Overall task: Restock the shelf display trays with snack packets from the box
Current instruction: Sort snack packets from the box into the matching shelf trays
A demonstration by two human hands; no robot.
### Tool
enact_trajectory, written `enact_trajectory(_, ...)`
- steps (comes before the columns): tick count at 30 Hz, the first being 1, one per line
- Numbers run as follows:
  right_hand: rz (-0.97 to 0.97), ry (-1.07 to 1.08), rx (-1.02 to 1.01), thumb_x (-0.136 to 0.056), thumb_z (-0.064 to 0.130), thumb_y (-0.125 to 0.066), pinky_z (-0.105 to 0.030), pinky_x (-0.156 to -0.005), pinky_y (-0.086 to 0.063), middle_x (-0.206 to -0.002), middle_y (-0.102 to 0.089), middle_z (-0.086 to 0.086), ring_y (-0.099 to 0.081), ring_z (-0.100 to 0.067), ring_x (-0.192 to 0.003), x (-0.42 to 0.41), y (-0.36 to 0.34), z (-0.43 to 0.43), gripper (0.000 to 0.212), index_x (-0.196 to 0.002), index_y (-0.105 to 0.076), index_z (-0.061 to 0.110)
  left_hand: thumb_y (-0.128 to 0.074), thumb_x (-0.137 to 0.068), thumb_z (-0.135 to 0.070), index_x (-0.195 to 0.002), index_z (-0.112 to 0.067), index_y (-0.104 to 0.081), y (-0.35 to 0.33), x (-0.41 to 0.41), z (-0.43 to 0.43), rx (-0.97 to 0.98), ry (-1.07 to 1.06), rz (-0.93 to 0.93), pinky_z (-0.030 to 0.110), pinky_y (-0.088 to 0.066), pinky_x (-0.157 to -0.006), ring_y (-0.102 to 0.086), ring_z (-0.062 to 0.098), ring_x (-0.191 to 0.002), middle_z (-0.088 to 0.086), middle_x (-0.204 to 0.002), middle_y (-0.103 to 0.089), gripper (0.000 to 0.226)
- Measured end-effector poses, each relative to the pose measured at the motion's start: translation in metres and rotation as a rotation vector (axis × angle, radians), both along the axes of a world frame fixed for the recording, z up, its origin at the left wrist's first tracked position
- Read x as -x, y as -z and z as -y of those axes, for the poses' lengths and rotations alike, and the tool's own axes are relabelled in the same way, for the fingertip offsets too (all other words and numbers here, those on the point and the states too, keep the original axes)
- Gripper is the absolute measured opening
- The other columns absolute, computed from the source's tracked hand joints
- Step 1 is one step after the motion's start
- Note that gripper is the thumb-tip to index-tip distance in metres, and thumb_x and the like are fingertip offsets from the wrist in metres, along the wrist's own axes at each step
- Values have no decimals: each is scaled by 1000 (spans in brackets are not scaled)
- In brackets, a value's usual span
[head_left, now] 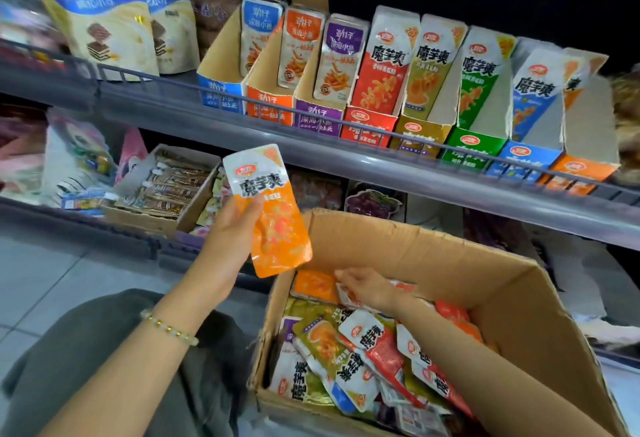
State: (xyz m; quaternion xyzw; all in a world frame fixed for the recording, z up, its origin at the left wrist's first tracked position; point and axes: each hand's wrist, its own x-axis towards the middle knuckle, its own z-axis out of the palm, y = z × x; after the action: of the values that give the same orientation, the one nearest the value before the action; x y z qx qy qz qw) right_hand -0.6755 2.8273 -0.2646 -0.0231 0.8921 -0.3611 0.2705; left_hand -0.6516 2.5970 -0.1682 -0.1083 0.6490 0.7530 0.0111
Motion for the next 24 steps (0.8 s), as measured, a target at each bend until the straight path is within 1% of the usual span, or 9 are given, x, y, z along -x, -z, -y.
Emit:
enact_trajectory(3,-71,-21,-234,-101,42,-41,-34,-91,-42,-105,-57,-11,-54,-31,-109,-2,47,0,38,-103,-63,12,-62,-88,-33,-119,-26,-59,-2,-2,0,-1,86,40,43,-51,-93,-67,17,-101,-2,-111,-70,33)
enact_trajectory(6,-118,1,-346,-92,56,-50,-38,-106,-32,-133,-42,-9,-34,-30,-129,-8,65,1,56,-133,-51,19,-65,-85,-30,-112,-27,-61,-4,-2,-1,-17,131,49,35,-54,-83,-69,12,-93,-4,-104,-72,28)
enact_trajectory(8,-111,9,-325,-84,54,-63,-35,-105,-33,-133,-41,-6,-33,-26,-129,-10,60,-1,57,-131,-50,25,-66,-85,-29,-112,-28,-61,-4,0,-3,-21,134,56,30,-53,-76,-69,10,-91,-5,-101,-73,27)
enact_trajectory(11,-84,24,-154,-74,37,-80,-30,-87,-41,-113,-50,-2,-46,-18,-110,-13,50,-6,41,-100,-51,27,-69,-83,-30,-111,-30,-62,-5,2,-6,16,149,56,33,-54,-78,-69,12,-92,-6,-101,-73,30)
enact_trajectory(14,-8,60,168,-76,18,-81,-26,-72,-39,-85,-52,1,-50,-10,-83,-21,24,-18,31,-82,-50,18,-72,-78,-33,-104,-30,-66,-5,3,-8,57,196,17,33,-54,-77,-70,14,-90,-5,-96,-74,26)
enact_trajectory(17,-57,155,406,-79,11,-77,-21,-65,-49,-81,-65,-11,-61,-10,-65,-29,-24,-38,17,-85,-61,8,-67,-75,-42,-103,-25,-68,-7,2,-11,67,237,-23,36,-55,-81,-69,22,-96,2,-97,-74,33)
enact_trajectory(19,-110,260,532,-80,12,-74,-19,-67,-53,-88,-72,-14,-69,-13,-70,-36,-58,-52,17,-92,-66,4,-60,-82,-43,-113,-26,-64,-10,3,-15,48,267,-42,41,-54,-87,-68,22,-100,1,-104,-73,35)
enact_trajectory(22,-187,398,725,-76,19,-70,-25,-65,-56,-82,-74,-11,-70,-17,-69,-45,-97,-72,12,-85,-70,12,-47,-95,-36,-125,-27,-55,-18,5,-29,-20,309,-78,41,-57,-80,-72,25,-91,-1,-106,-73,32)
enact_trajectory(24,-201,409,786,-75,21,-69,-25,-61,-56,-76,-72,-8,-68,-15,-63,-51,-110,-79,7,-79,-72,17,-48,-90,-46,-126,-26,-55,-23,4,-46,-22,392,-53,40,-58,-78,-72,27,-86,2,-103,-74,42)
